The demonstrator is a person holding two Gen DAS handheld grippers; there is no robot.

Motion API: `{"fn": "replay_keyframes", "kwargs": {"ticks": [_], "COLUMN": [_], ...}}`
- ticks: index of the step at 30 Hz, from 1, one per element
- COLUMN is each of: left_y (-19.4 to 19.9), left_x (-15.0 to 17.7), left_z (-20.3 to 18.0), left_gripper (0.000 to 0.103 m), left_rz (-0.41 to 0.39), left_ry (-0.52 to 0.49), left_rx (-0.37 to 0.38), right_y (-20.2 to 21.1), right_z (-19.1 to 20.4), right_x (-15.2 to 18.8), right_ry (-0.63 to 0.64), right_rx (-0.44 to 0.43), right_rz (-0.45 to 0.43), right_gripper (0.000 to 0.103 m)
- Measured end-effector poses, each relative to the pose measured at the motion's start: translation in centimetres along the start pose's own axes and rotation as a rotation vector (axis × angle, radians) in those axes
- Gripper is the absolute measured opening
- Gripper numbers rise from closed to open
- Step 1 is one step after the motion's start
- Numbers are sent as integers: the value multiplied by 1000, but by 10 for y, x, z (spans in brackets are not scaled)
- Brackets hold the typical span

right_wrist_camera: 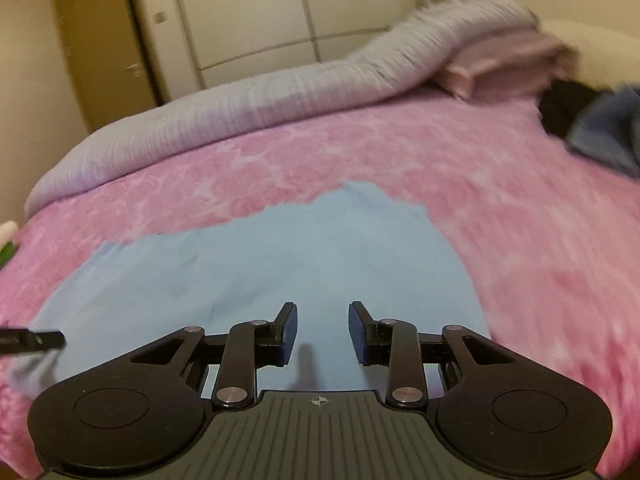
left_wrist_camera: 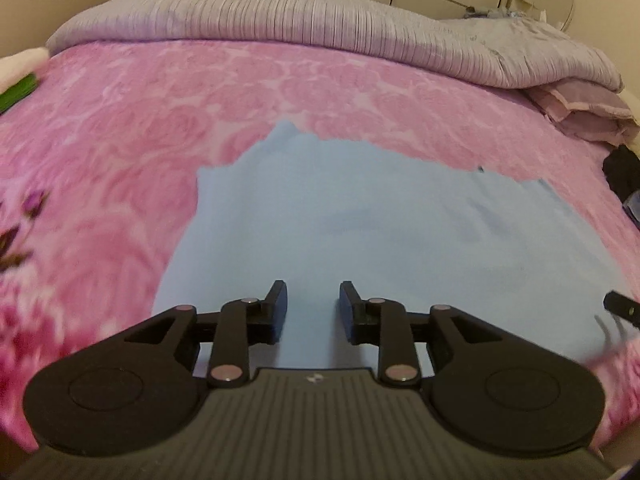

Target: Fold clothes

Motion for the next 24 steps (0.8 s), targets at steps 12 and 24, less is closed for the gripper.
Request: {"fn": "replay_keyframes", "kwargs": {"ticks": [12,24], "left_y": [61,103], "left_x": [57,83], "left_z": [-27,-45], "left_gripper": [32,34], "left_rz": [41,-5], "left_ry": [-76,-146], "left_rx": [-51,-54], "right_y": [66,103], "right_z": [-1,27], "right_x": [33,68], "right_ry": [56,87], "right_rx": [89,51], "right_rz": [141,139], "right_gripper": [33,33]}}
Point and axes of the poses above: each gripper's, at about its wrist camera, not at the fingertips, and y roughly against the way its jaws point, z to its left, x to its underside, the point moved 4 cm from there along -y, roughly the way its jaws point, and after that the axes turned 6 degrees about x, right-handed, at the moved point
